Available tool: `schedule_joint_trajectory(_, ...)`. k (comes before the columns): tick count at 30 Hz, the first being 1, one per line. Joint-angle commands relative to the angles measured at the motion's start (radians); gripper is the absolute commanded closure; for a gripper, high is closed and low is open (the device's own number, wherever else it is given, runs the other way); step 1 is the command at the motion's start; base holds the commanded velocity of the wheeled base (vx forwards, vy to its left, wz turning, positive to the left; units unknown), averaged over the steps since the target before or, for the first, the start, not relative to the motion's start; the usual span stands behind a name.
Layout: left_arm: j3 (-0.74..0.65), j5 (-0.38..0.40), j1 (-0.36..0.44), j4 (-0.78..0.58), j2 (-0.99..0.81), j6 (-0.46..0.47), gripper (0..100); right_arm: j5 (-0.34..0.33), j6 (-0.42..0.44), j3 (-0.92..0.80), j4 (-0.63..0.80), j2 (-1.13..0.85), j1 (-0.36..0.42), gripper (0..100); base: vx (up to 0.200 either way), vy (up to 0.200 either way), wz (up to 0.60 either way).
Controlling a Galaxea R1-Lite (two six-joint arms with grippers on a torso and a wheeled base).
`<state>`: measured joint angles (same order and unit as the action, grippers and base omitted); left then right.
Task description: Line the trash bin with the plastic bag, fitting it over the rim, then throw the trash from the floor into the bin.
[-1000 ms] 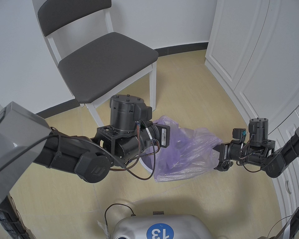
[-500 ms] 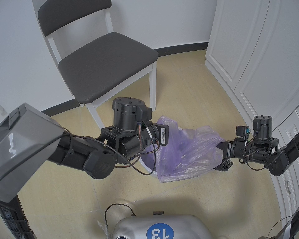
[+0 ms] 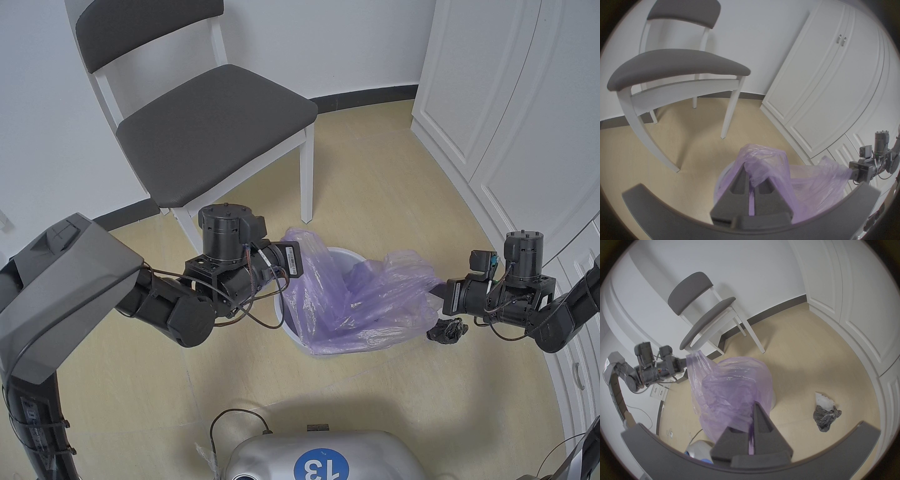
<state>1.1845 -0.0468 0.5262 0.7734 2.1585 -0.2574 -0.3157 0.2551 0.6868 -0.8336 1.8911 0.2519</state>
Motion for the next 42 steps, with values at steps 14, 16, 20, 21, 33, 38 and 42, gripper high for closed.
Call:
schedule_joint_trajectory(14,-0.197,0.001,-0.045,0.040,-0.115,-0.025,100,0.014,0.018,0.016,0.002,0.043,-0.002,100,0.000,0.000,0.00)
schedule_joint_trajectory(16,-0.203,0.001,-0.043,0.037,-0.128,-0.025,100,0.014,0.015,0.019,0.024,0.033,-0.002,100,0.000,0.000,0.00)
schedule_joint_trajectory(20,-0.266,0.001,-0.018,0.032,-0.195,-0.023,100,0.014,-0.020,0.033,0.143,-0.030,-0.003,100,0.000,0.000,0.00)
schedule_joint_trajectory(21,-0.276,-0.001,-0.015,0.029,-0.203,-0.023,100,0.014,-0.028,0.034,0.159,-0.038,-0.003,100,0.000,0.000,0.00)
schedule_joint_trajectory(33,-0.398,-0.001,0.008,0.029,-0.258,-0.023,100,0.014,-0.105,0.037,0.294,-0.104,-0.019,100,0.000,0.000,0.00)
schedule_joint_trajectory(38,-0.422,-0.001,0.017,0.030,-0.270,-0.023,100,0.014,-0.125,0.030,0.298,-0.104,-0.019,100,0.000,0.000,0.00)
schedule_joint_trajectory(42,-0.447,-0.001,0.023,0.029,-0.292,-0.023,100,0.014,-0.131,0.025,0.300,-0.107,-0.019,100,0.000,0.000,0.00)
